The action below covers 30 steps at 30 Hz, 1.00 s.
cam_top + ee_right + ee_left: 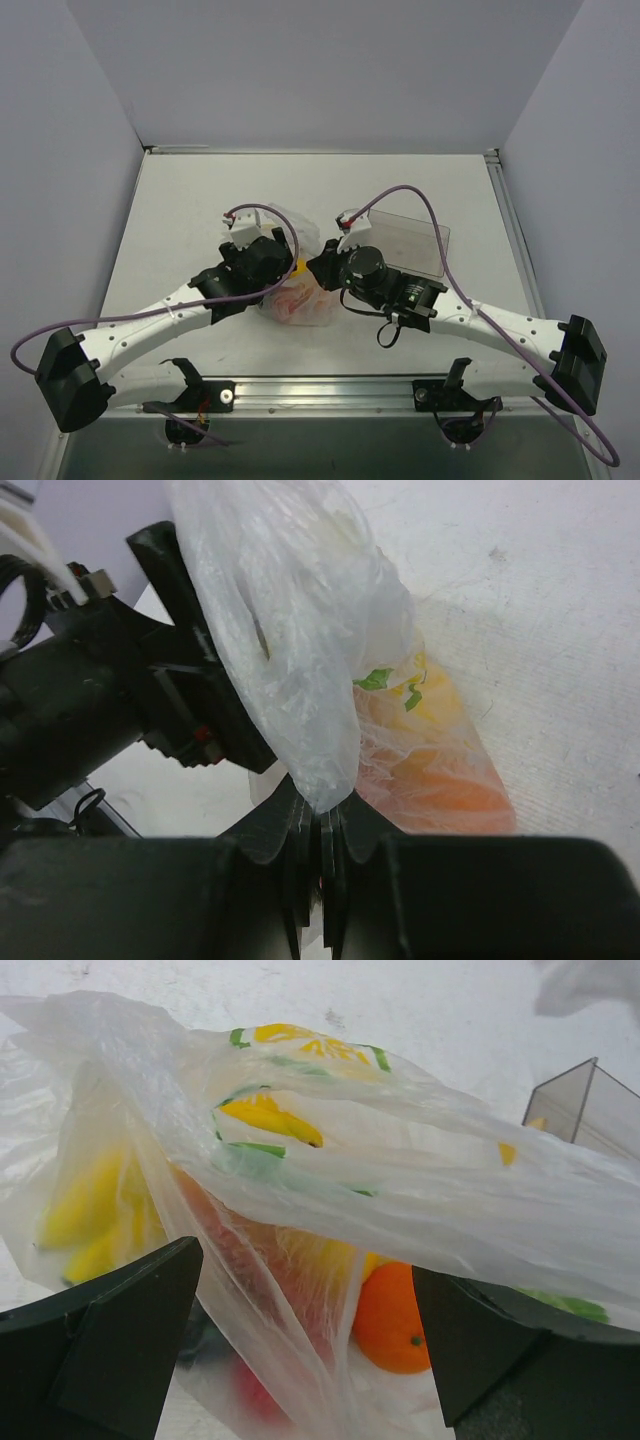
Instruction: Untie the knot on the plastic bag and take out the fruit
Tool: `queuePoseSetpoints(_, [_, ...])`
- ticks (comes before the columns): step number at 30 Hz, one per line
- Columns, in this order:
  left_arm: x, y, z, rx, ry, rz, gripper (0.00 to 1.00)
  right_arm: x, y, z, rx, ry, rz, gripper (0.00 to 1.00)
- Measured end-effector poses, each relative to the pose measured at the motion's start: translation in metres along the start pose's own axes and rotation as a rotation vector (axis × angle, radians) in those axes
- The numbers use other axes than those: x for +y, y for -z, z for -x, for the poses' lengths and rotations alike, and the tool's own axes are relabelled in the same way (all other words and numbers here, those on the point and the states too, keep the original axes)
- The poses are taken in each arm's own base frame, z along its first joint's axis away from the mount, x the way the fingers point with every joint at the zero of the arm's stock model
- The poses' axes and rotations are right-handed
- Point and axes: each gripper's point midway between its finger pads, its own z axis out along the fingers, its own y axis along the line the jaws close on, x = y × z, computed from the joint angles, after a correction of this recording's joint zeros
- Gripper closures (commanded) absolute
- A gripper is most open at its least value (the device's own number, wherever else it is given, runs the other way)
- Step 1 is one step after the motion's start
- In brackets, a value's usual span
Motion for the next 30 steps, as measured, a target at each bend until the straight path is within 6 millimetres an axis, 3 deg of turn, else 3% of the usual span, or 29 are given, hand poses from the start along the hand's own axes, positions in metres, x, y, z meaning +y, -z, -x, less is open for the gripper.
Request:
queuePoseSetpoints(7, [0.018, -0.022, 0.001, -0.071, -0.008, 0.123, 0.04, 0.002, 0.003, -0.006, 0.002, 0.010, 0.003, 1.00])
queuePoseSetpoints(10, [0.043, -0.034, 0.015, -0.102, 0.019, 0.207, 0.07, -0.009, 0.010, -0.006, -0.020, 0.009, -0.026, 1.00])
queuePoseSetpoints(14, [0.086, -0.046, 0.036, -0.129, 0.077, 0.310, 0.20, -0.032, 0.021, -0.005, -0.063, -0.028, -0.087, 1.00])
queuePoseSetpoints(20, [0.132, -0.038, 0.062, -0.155, 0.141, 0.351, 0.38, -0.087, 0.022, -0.004, -0.097, -0.189, -0.225, 1.00])
queuePoseSetpoints(21, [0.142, -0.036, 0.067, -0.160, 0.154, 0.361, 0.48, -0.091, 0.022, -0.006, -0.095, -0.202, -0.239, 0.99])
queuePoseSetpoints(23, [0.159, -0.032, 0.073, -0.165, 0.170, 0.379, 0.58, -0.094, 0.022, -0.009, -0.085, -0.222, -0.249, 0.98])
queuePoseSetpoints(26, [0.169, -0.027, 0.076, -0.146, 0.174, 0.352, 0.77, -0.089, 0.020, -0.014, -0.058, -0.239, -0.230, 0.88])
queuePoseSetpoints(27, [0.168, -0.026, 0.077, -0.136, 0.167, 0.329, 0.83, -0.089, 0.019, -0.016, -0.044, -0.233, -0.232, 0.72])
queuePoseSetpoints(28, [0.167, -0.025, 0.078, -0.130, 0.157, 0.309, 0.95, -0.089, 0.019, -0.017, -0.029, -0.223, -0.236, 0.63])
queuePoseSetpoints(29, [0.166, -0.023, 0.079, -0.123, 0.146, 0.288, 0.99, -0.090, 0.019, -0.018, -0.011, -0.203, -0.245, 0.53])
queuePoseSetpoints(30, [0.164, -0.022, 0.079, -0.112, 0.129, 0.264, 1.00, -0.091, 0.020, -0.018, 0.008, -0.176, -0.251, 0.35])
